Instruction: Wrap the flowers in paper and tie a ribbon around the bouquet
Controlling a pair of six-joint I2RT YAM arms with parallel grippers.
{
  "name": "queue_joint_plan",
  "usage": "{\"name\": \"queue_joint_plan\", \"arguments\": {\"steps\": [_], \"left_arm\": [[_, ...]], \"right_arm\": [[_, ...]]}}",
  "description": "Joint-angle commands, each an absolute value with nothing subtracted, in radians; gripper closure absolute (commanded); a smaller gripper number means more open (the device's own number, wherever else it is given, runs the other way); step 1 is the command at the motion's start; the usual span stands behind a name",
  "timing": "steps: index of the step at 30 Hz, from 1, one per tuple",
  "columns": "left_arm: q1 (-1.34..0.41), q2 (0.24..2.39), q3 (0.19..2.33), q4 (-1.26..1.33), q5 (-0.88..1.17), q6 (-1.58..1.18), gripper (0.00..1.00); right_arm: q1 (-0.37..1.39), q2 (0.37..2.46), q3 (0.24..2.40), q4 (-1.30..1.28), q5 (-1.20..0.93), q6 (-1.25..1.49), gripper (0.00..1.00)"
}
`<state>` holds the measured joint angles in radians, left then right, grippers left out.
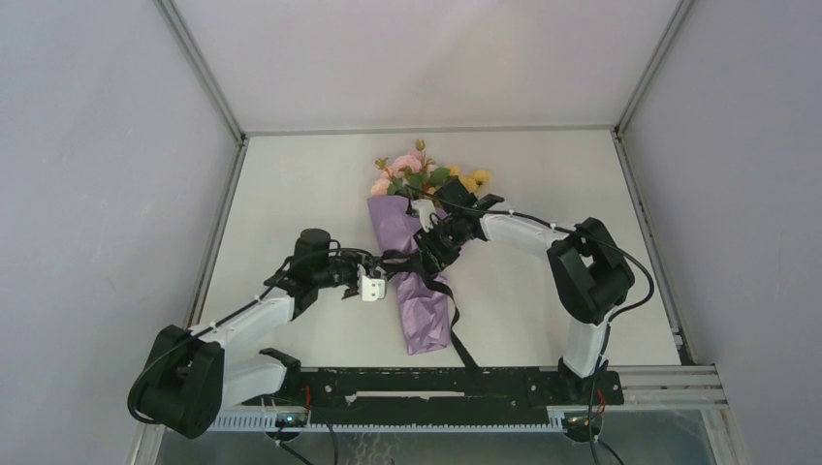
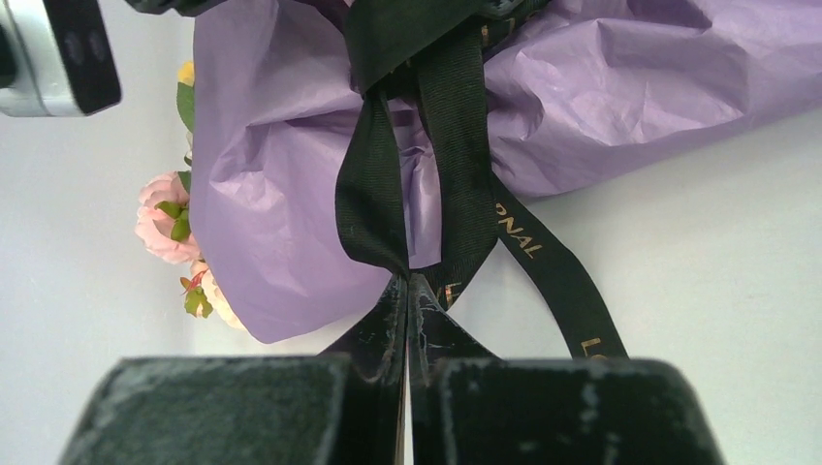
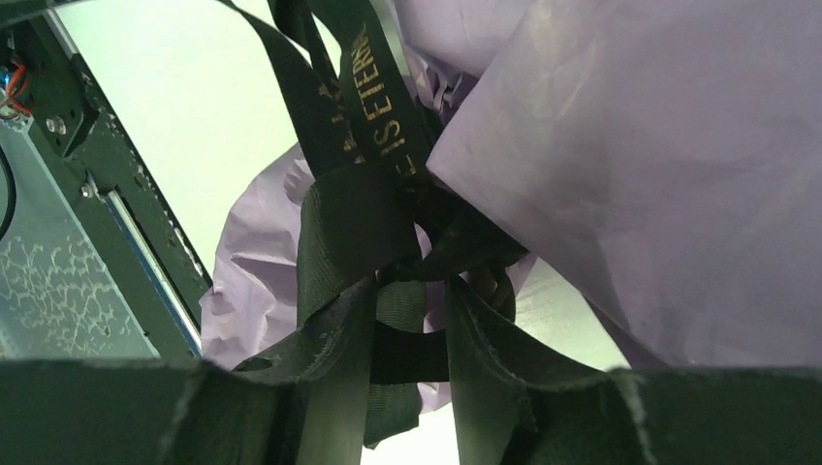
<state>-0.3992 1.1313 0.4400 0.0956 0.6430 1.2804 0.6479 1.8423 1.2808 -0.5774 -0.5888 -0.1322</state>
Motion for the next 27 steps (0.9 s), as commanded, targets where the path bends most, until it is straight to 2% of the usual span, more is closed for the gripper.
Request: {"name": "queue_joint_plan", "arguments": {"steps": [1,13,15,20,23,27], "left_arm": [[-0.404,1.115,0.469,0.118,0.681,1.265,1.0],[-0.404,1.12,0.462,0.131,0.67,1.274,1.0],[-0.404,1.118,0.462,0.132,0.666,1.274,1.0],[-0.404,1.117,0.462,0.133,0.646,1.278,1.0],[-0.404,1.115,0.462,0.133,0.636,1.28,1.0],[-0.403,1.121,0.462,0.133,0.621,1.292,1.0]], "right_arm": [[0.674,1.806,1.267,-0.539,-0.554,-0.075,0.58],[0.71,1.798,1.235,-0.443,-0.45,-0.005,0.57],[0.71,1.804,1.236,-0.44,-0.439,-0.005,0.65],[0.69,1.78,1.236,-0.459,-0.436,-0.005,0.94],[0.668,1.744,1.237,-0.477,-0.439,-0.005,0.99],[0.638,1.689,1.236,-0.497,-0.442,-0.007,1.0]]}}
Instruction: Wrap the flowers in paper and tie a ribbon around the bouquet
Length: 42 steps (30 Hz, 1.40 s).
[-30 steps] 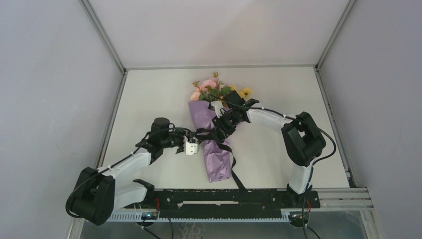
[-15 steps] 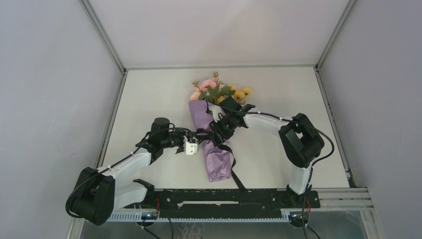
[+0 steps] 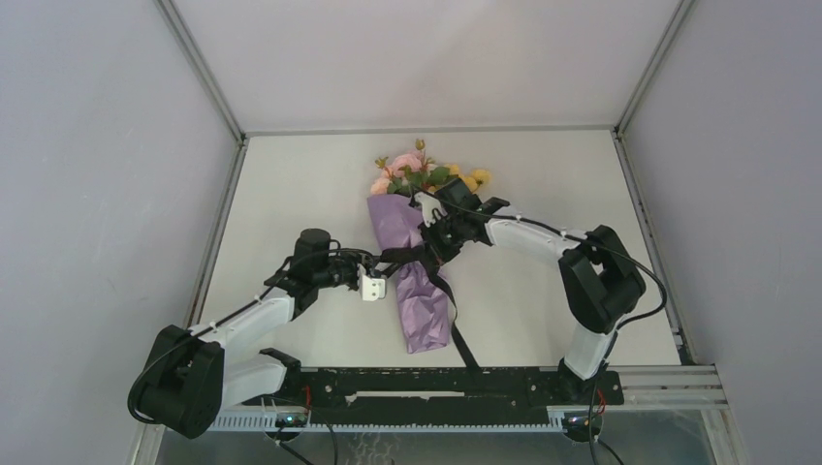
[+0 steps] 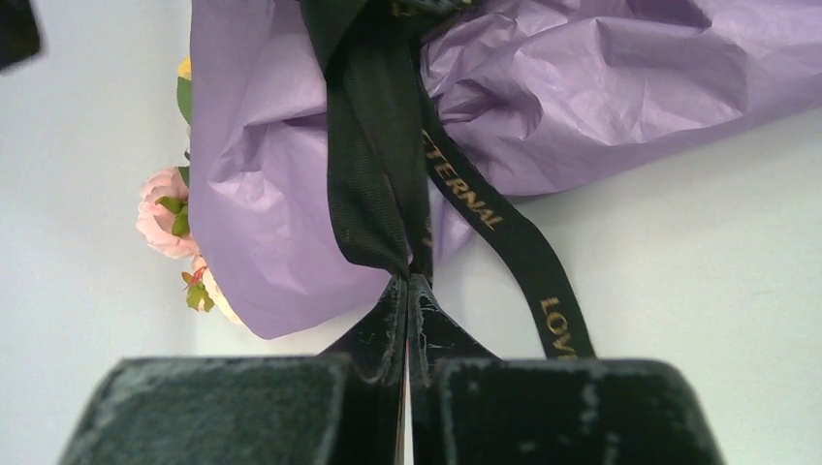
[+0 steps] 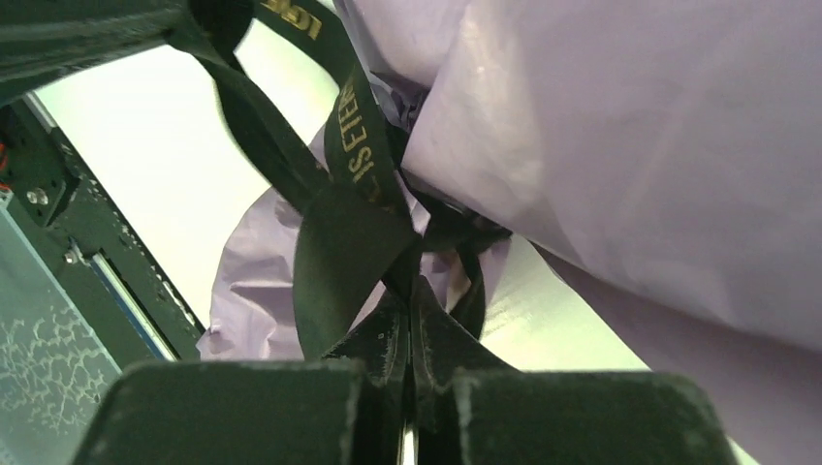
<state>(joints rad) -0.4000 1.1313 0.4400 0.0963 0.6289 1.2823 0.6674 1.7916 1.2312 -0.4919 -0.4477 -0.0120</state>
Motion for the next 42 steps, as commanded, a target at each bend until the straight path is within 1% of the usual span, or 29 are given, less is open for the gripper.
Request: {"name": "queue_joint_plan", "arguments": {"steps": [1,18,23,30,31,33,36,40,42], "left_arm": [[-0.404,1.124,0.462,0.136,0.614,1.297,1.0],[-0.397,1.151,0.432,0.134,0.554,1.369,1.0],[-0.37,1.178,0.421,0.128,0.535,1.429,1.0],[-0.359,1.187,0.434,0.124,0.556,1.444,1.0],[-0.367,1.16,0.453,0.112,0.617,1.429,1.0],[-0.404,1.132,0.494,0.095,0.637,1.342,0.99],[-0.464,1.103,0.546,0.01,0.695,1.309,0.86],[-0.58,1.12,0.549,0.01,0.771,1.327,0.57],[-0.622,1.157,0.546,0.063,0.813,1.341,0.47]], "right_arm": [[0.632,1.678,1.236,-0.503,-0.446,-0.008,1.0],[0.479,1.603,1.225,-0.551,-0.396,-0.013,1.0],[0.445,1.576,1.187,-0.539,-0.431,-0.005,1.0],[0.46,1.6,1.183,-0.522,-0.518,-0.018,1.0],[0.485,1.602,1.19,-0.492,-0.53,-0.014,1.0],[0.493,1.608,1.199,-0.494,-0.537,-0.009,1.0],[0.494,1.62,1.2,-0.502,-0.542,-0.005,1.0],[0.511,1.641,1.2,-0.487,-0.562,0.018,1.0],[0.515,1.647,1.2,-0.476,-0.57,0.028,0.99]]}}
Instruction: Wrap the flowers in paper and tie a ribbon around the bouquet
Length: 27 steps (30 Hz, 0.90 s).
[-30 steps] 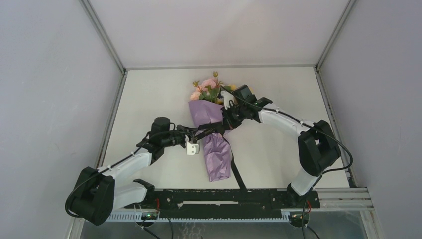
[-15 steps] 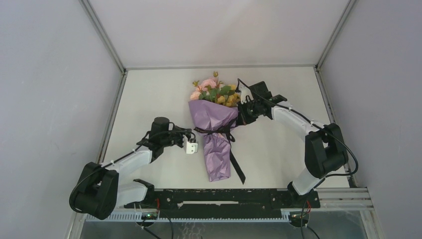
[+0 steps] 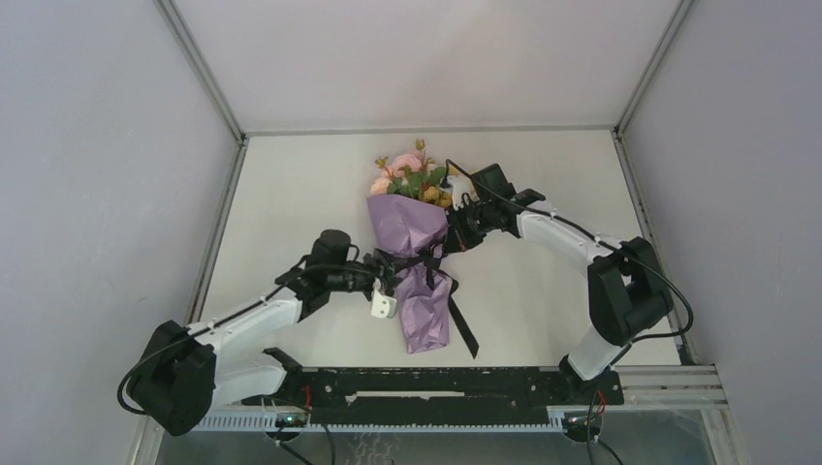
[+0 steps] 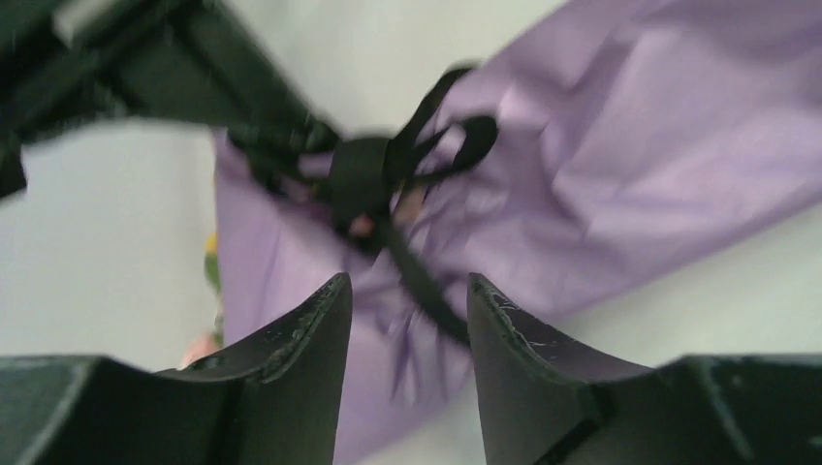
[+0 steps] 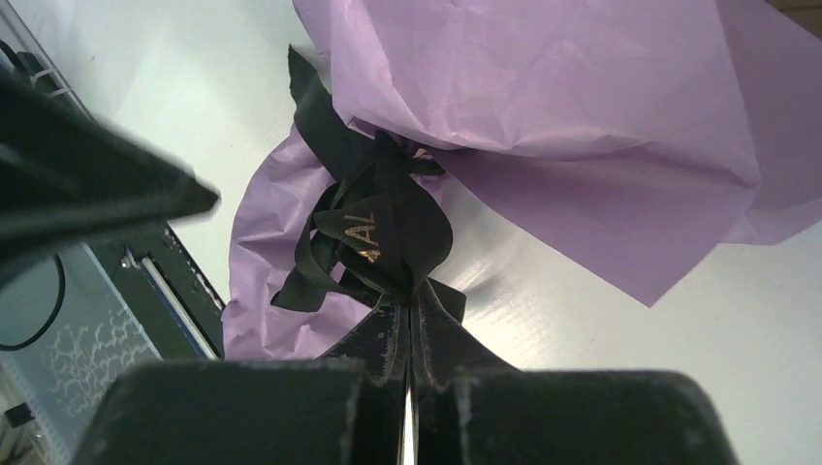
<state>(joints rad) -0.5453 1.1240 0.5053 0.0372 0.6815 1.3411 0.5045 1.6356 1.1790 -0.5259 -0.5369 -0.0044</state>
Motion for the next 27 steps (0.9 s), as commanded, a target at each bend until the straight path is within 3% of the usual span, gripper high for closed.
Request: {"name": "queue_joint_plan", "arguments": {"steps": [1,7,15,22,27], "left_arm": [[-0.644,1.175,0.543,0.086,0.818,1.371,0.44],[-0.751,1.269,0.532,0.115,0.836,1.634,0.41],[-0.785,1.349,0.586,0.217,0.706,1.568,0.43],[-0.787,1.386,0.609,0.188,0.639,1.592,0.51],[-0.785,1.402,0.614,0.18,0.652,1.606,0.67]], "right_arm": [[0.514,1.65,1.2,-0.471,-0.575,0.033,0.99],[0.518,1.667,1.199,-0.456,-0.584,0.039,0.99],[0.514,1.646,1.168,-0.446,-0.588,0.019,0.99],[0.508,1.645,1.167,-0.443,-0.599,0.014,0.98],[0.509,1.645,1.167,-0.448,-0.595,0.014,0.97]]}}
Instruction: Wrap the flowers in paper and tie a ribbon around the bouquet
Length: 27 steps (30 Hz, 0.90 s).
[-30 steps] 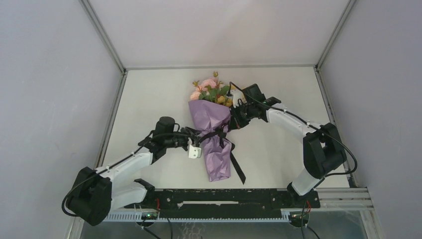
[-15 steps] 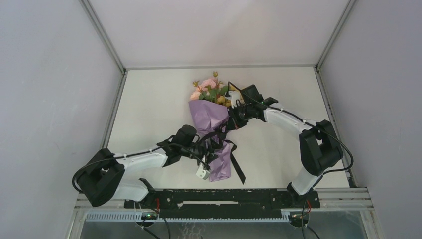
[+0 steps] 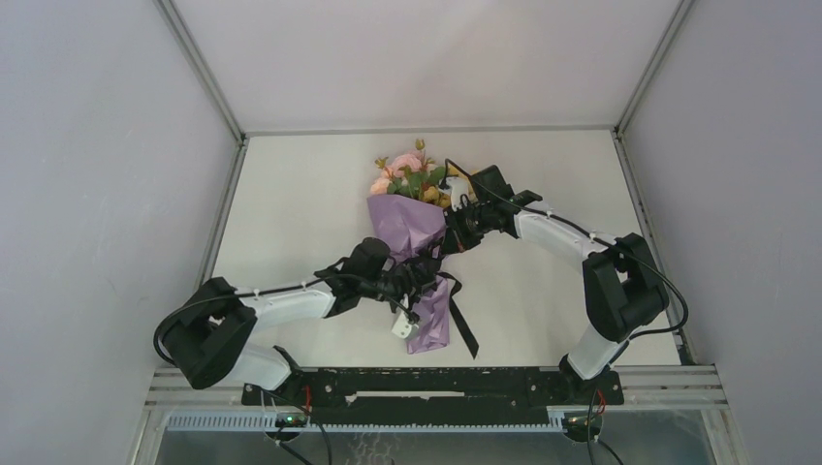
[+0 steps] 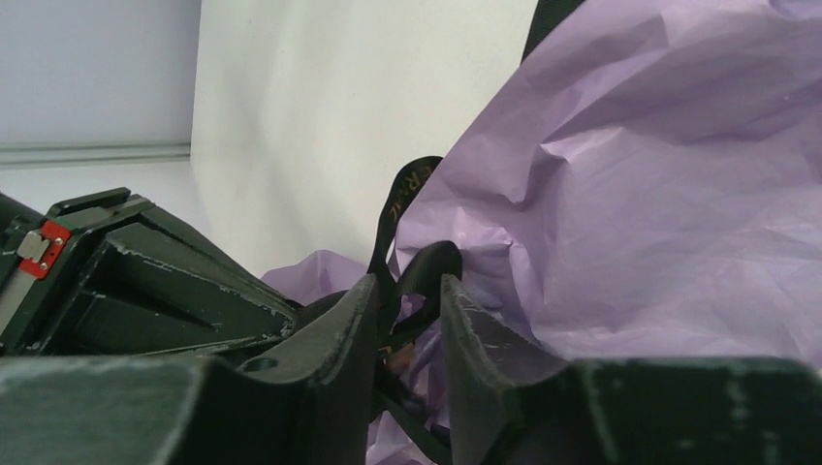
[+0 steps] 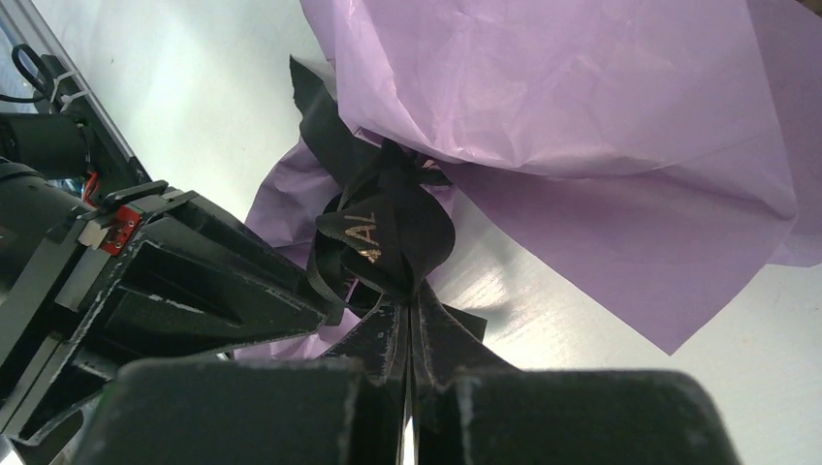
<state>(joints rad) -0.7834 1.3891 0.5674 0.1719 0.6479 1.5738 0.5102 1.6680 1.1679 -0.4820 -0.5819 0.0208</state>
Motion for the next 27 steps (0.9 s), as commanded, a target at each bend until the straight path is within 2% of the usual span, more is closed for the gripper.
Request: {"name": "queue_joint_plan", "arguments": {"steps": [1,5,9,15,20,27], "left_arm": [[-0.786,1.407,0.614,0.179,0.656,1.611,0.71],[-0.783,1.409,0.609,0.183,0.634,1.604,0.99],[-0.755,1.355,0.596,0.213,0.601,1.532,1.0],[-0.678,1.269,0.619,0.12,0.547,1.354,1.0],[-0.626,1.23,0.621,0.046,0.553,1.274,1.0],[-0.589,1.221,0.6,0.073,0.563,1.24,1.0]], "right_arm": [[0.509,1.647,1.167,-0.448,-0.596,0.015,0.97],[0.508,1.645,1.167,-0.448,-0.591,0.012,0.96],[0.509,1.639,1.167,-0.427,-0.588,0.026,0.88],[0.51,1.649,1.167,-0.371,-0.551,0.081,0.71],[0.511,1.647,1.166,-0.327,-0.517,0.139,0.69],[0.506,1.589,1.112,-0.235,-0.498,0.265,0.68]]}}
